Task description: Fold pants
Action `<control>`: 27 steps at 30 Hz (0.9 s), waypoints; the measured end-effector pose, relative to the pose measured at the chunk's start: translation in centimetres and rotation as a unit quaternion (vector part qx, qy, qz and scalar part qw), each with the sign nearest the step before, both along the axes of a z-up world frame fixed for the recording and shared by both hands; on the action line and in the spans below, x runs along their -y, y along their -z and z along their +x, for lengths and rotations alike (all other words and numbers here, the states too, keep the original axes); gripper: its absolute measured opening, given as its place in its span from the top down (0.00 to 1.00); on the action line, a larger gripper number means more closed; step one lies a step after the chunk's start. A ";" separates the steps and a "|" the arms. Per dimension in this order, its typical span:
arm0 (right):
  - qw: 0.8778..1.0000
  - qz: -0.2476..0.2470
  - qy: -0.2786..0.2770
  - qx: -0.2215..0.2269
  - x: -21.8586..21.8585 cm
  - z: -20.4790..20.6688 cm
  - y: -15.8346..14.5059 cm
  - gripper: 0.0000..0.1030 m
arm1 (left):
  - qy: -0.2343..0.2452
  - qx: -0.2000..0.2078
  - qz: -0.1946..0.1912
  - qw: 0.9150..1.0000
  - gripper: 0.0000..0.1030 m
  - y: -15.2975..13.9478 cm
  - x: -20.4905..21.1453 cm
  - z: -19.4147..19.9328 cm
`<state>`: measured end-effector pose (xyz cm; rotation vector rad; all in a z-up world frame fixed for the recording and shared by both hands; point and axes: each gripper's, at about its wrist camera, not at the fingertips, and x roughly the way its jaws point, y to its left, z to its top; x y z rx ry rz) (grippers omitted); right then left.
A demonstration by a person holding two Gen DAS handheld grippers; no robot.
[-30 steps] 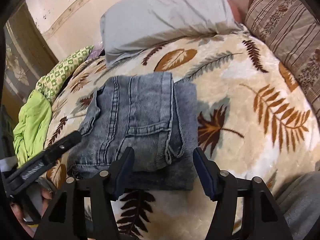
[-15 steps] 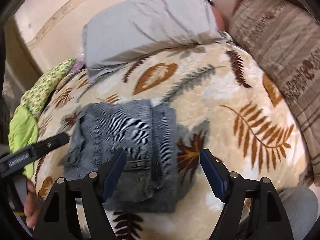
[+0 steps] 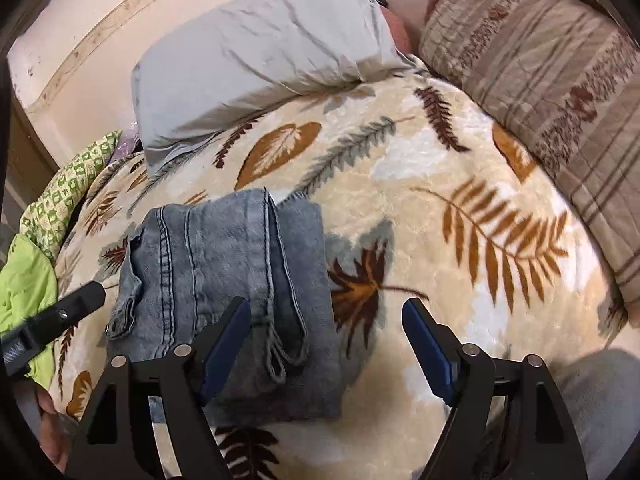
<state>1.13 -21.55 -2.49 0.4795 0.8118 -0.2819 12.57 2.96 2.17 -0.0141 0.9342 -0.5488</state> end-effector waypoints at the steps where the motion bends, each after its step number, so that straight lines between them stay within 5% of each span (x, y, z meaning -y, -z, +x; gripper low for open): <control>1: 1.000 0.000 0.001 0.001 0.1 -0.2 -0.1 0.23 | -0.002 -0.002 0.000 1.000 0.33 0.1 0.1 -0.4; 7: 1.000 0.026 -0.007 0.008 0.8 -2.4 -0.5 0.23 | -0.019 -0.055 -0.068 0.996 0.33 1.0 -1.4 -1.5; 13: 0.993 0.077 -0.066 0.055 2.4 -1.4 -2.0 0.21 | -0.074 -0.087 -0.068 0.991 0.33 0.7 -3.8 1.7; 18: 0.985 0.125 -0.112 0.047 4.5 4.6 -2.1 0.19 | -0.083 -0.101 -0.015 0.991 0.33 0.5 -3.3 7.2; 24: 0.980 0.145 -0.136 0.002 5.0 13.4 1.5 0.16 | -0.080 -0.147 -0.053 0.985 0.34 4.7 -1.9 13.9; 27: 0.963 0.215 -0.158 -0.027 5.3 15.3 5.8 0.16 | -0.094 -0.199 -0.113 0.969 0.35 7.2 -2.5 15.6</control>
